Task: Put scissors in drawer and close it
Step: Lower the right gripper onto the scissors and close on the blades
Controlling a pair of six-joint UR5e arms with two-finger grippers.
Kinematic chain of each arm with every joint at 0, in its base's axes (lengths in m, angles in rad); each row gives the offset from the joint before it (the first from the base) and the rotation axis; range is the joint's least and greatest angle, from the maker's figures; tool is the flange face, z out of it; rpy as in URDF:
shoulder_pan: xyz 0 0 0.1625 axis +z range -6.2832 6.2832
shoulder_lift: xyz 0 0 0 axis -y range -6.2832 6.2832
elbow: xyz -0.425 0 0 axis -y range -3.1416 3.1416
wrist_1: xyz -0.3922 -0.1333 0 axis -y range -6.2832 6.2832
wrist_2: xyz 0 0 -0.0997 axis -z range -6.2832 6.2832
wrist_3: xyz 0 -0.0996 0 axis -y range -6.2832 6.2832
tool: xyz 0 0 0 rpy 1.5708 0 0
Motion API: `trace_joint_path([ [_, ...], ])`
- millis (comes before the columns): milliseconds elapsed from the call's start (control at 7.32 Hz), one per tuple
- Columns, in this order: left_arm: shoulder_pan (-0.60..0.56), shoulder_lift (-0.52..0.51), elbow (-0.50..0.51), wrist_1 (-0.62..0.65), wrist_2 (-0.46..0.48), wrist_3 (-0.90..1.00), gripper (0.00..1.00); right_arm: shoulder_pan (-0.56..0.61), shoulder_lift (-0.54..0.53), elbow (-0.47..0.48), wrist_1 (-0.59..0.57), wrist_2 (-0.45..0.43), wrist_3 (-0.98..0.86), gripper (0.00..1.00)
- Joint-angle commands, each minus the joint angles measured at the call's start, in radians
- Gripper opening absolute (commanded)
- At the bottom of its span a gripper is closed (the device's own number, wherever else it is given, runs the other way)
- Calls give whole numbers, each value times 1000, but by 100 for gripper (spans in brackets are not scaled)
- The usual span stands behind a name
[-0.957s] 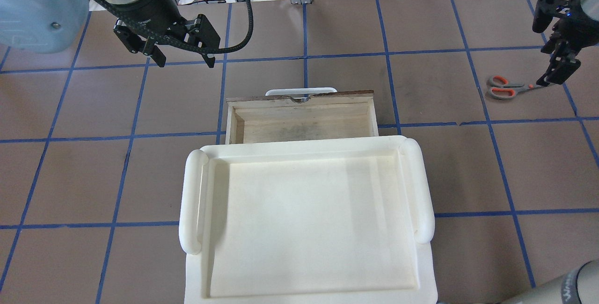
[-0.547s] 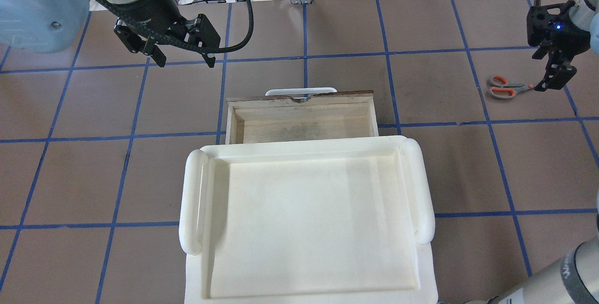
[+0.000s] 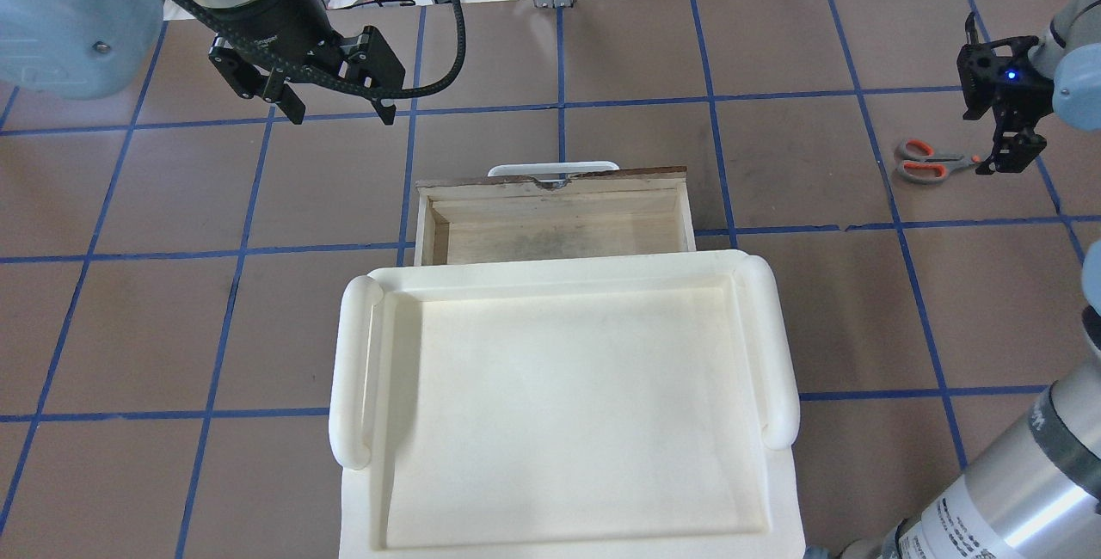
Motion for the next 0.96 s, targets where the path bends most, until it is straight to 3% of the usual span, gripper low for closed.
trace_joint_path([
  [0, 0, 0, 0, 0, -1, -1, 100, 0, 35, -25, -1, 9, -3, 97],
  [820, 0, 0, 0, 0, -1, 1, 100, 0, 78, -26, -35, 9, -3, 96],
])
